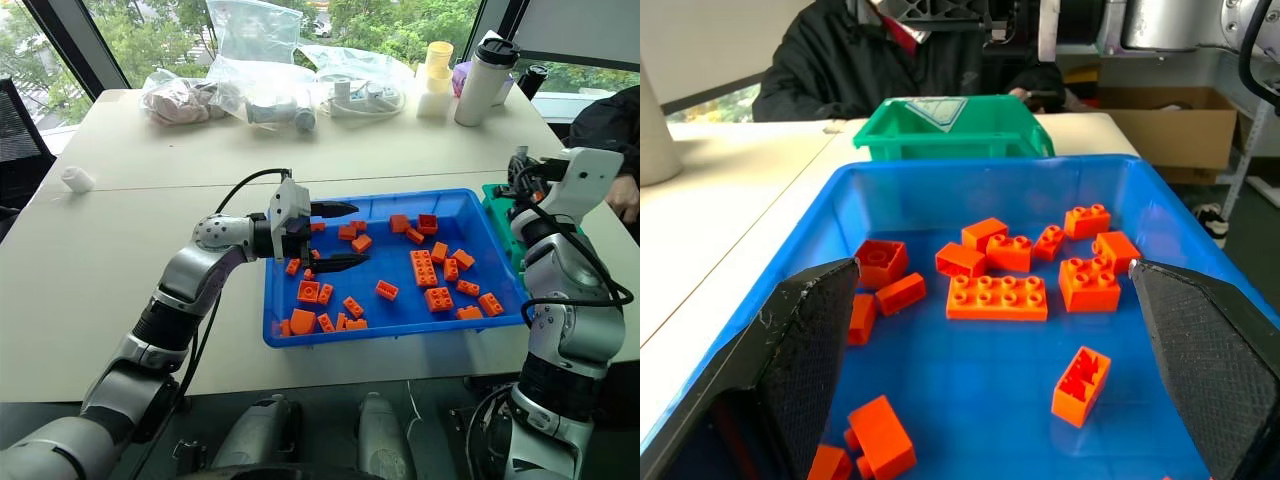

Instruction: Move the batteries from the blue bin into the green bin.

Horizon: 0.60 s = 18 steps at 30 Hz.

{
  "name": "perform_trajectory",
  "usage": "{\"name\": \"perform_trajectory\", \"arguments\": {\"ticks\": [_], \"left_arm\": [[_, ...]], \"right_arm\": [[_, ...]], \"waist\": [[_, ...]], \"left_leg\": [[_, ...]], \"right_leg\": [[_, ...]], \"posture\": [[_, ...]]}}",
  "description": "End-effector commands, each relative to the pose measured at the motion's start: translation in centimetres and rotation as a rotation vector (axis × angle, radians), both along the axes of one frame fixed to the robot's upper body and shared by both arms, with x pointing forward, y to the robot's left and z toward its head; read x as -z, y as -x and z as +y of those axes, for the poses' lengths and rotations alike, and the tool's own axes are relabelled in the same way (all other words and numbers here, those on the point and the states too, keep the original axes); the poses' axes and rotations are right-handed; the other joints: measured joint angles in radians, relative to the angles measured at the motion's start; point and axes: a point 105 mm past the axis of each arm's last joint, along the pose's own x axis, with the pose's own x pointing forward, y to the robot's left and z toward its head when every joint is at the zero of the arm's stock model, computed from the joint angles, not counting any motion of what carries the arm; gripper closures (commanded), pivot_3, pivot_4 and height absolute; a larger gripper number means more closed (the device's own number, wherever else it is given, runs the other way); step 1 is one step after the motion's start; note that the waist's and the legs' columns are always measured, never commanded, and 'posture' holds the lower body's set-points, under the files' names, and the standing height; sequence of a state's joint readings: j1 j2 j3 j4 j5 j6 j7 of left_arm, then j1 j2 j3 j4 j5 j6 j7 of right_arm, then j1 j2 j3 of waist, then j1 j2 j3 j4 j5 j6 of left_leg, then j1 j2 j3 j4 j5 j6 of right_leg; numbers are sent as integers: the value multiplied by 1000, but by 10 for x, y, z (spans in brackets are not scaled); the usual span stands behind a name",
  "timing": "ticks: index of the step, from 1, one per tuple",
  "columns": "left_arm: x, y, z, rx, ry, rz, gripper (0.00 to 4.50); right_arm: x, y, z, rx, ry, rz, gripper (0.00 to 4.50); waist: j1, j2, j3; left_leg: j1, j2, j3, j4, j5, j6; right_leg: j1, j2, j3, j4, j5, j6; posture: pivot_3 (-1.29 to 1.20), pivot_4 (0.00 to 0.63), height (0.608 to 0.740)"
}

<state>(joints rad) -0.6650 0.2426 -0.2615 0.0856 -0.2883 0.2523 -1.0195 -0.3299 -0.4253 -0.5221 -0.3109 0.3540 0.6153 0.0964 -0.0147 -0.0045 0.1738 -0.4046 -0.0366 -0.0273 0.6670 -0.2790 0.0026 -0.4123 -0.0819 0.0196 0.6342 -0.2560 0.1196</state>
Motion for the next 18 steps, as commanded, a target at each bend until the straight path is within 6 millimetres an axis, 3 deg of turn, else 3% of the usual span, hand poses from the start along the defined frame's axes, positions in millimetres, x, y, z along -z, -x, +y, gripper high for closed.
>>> {"name": "perform_trajectory", "arguments": {"ticks": [1,6,13,18], "left_arm": [[-12,2,-4,26,24,-46,0],[-11,3,-8,38,29,-39,0],[-11,5,-10,34,34,-40,0],[-11,3,-7,27,30,-42,0]], "right_arm": [[-1,10,-15,115,23,31,4445],[15,10,-24,164,9,122,4445],[16,7,-40,223,20,138,4445],[17,3,-37,212,42,145,1907]], "waist": [[1,0,0],[3,0,0],[4,0,0],[3,0,0]], "left_leg": [[0,0,0,0,0,0],[0,0,0,0,0,0],[0,-1,0,0,0,0],[0,0,0,0,0,0]], "right_leg": [[0,0,0,0,0,0],[0,0,1,0,0,0],[0,0,1,0,0,0],[0,0,1,0,0,0]], "posture": [[0,150,740],[0,150,740],[0,150,740],[0,150,740]]}}
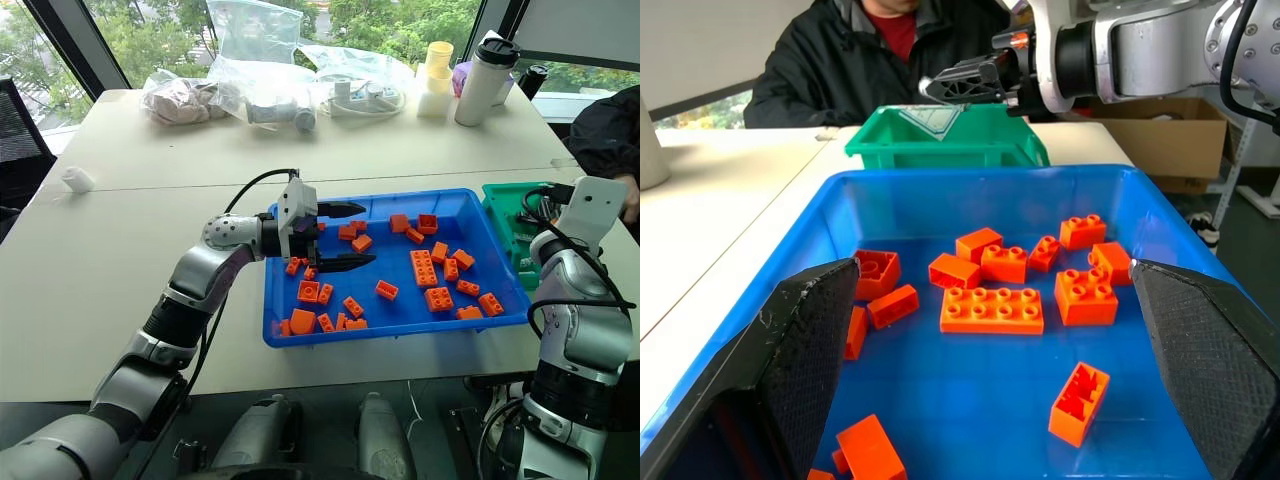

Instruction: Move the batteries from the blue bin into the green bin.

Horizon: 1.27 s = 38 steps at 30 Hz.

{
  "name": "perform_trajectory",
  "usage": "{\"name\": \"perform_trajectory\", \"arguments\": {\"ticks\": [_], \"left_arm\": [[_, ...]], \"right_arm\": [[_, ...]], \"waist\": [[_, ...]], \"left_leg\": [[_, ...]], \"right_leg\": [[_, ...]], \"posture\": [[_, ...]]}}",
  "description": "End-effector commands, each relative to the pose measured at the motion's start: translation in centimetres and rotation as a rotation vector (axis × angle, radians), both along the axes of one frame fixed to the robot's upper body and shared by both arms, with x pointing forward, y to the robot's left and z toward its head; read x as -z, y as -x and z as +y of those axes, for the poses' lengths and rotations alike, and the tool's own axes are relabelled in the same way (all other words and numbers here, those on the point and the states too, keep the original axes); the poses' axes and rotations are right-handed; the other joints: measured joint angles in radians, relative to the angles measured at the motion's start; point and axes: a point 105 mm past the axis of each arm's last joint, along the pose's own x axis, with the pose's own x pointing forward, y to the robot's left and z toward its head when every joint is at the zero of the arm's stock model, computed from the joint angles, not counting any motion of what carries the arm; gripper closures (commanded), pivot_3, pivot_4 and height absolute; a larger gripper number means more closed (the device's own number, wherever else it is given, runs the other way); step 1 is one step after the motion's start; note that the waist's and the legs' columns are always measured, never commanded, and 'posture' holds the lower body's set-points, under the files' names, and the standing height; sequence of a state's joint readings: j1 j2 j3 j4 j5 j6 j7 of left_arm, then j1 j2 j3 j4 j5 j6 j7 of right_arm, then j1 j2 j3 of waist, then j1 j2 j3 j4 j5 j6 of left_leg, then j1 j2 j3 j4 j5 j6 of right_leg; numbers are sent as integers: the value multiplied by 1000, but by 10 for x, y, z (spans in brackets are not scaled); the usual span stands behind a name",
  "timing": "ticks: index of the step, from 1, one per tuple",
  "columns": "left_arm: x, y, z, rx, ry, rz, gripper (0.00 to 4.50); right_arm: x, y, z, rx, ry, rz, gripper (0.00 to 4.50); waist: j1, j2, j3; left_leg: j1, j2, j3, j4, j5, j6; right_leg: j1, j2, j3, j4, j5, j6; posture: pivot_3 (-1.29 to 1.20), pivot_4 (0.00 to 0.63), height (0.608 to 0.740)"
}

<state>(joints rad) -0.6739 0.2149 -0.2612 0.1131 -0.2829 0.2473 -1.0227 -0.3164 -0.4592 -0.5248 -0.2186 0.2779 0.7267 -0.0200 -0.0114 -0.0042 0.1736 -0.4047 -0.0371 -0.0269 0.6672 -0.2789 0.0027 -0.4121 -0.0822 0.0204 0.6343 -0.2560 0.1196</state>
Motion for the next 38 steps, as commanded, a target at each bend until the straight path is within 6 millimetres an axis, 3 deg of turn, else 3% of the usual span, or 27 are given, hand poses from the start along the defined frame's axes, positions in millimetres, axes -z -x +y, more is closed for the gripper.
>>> {"name": "perform_trajectory", "arguments": {"ticks": [1,3,4,9,13,15,18,28,33,38], "left_arm": [[-12,4,-1,15,18,-57,0],[-13,3,0,9,21,-61,0],[-14,2,0,7,23,-62,0],[-16,0,6,-12,34,-49,0],[-22,-11,25,-121,55,-77,0],[-31,-19,42,-218,88,-88,0],[-37,-15,64,-274,93,-82,0],[-33,8,147,-674,185,72,0],[-9,28,154,-745,170,175,0],[3,36,149,-743,170,212,0]], "right_arm": [[-21,0,-2,0,72,-56,1388],[-22,0,-2,0,74,-66,335],[-23,0,-2,1,73,-70,15],[-32,-1,1,-54,74,-127,15],[-40,1,22,-238,84,-227,15],[-46,7,35,-370,75,-286,15],[-52,19,42,-483,85,-331,15],[-29,58,45,-725,-13,-214,15],[-12,71,51,-780,-51,-148,15],[-9,69,52,-785,-59,-132,15]], "waist": [[0,0,0],[1,0,0],[1,0,0],[0,0,0],[-1,0,0],[-1,0,0],[-2,0,0],[4,0,0],[3,0,0],[5,0,0]], "left_leg": [[0,0,0,0,0,0],[0,0,0,0,0,0],[0,0,0,0,0,0],[0,0,0,0,0,0],[0,0,0,0,0,0],[0,0,0,0,0,0],[0,1,0,0,0,0],[1,1,-1,0,0,0],[3,1,-1,-1,-1,0],[4,1,-1,0,-1,0]], "right_leg": [[0,0,0,0,0,0],[0,0,0,0,0,0],[0,0,0,0,0,0],[0,0,0,0,0,0],[0,0,0,0,0,0],[0,0,0,0,0,0],[0,0,0,0,0,0],[3,-2,0,-1,0,0],[3,-2,1,-1,0,0],[5,-2,1,-2,0,0]], "posture": [[0,150,740],[0,150,740],[0,150,740],[0,150,740],[0,150,740],[0,150,740],[0,150,740],[0,150,740],[0,150,740],[0,150,740]]}}
